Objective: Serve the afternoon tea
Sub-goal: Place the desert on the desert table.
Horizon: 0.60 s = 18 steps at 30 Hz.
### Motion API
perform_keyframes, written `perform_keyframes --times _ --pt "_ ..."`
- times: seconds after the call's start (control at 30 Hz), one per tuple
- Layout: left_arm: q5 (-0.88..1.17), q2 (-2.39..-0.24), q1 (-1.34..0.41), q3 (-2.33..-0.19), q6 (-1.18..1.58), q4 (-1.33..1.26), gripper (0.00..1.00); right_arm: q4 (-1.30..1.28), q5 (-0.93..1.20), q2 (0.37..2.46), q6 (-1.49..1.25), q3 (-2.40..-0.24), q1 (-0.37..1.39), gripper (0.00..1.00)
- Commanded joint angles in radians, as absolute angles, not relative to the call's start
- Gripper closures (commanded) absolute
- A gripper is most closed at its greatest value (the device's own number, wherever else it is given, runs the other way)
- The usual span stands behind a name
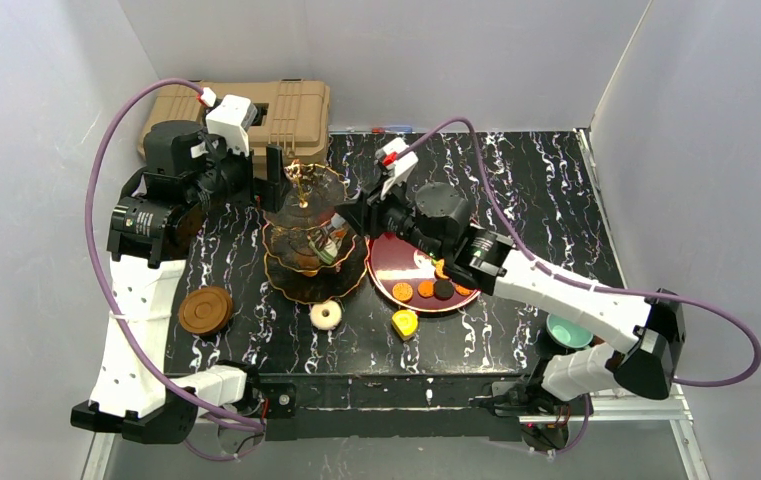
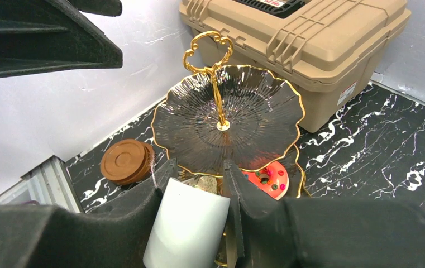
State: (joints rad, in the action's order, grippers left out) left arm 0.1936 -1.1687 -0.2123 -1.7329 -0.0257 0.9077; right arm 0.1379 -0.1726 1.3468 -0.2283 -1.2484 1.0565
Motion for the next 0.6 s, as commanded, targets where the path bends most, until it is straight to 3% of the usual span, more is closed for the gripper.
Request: perform_keyframes --times 0.0,0.33,0.57 --pt "0.215 -1.157 -0.209 -1.743 -0.021 0.93 0.02 0.303 -0.205 1.378 -0.206 -1.245 1.076 0.81" --pt "0.22 -1.154 -0.209 -1.753 -0.03 0.928 0.02 0.365 -0.26 1.41 -0.163 -1.201 1.122 0.77" --pt "0.227 -1.146 -0.209 -1.757 -0.035 0.936 0.02 0.397 -0.304 1.388 -0.147 -1.173 1.137 0.63"
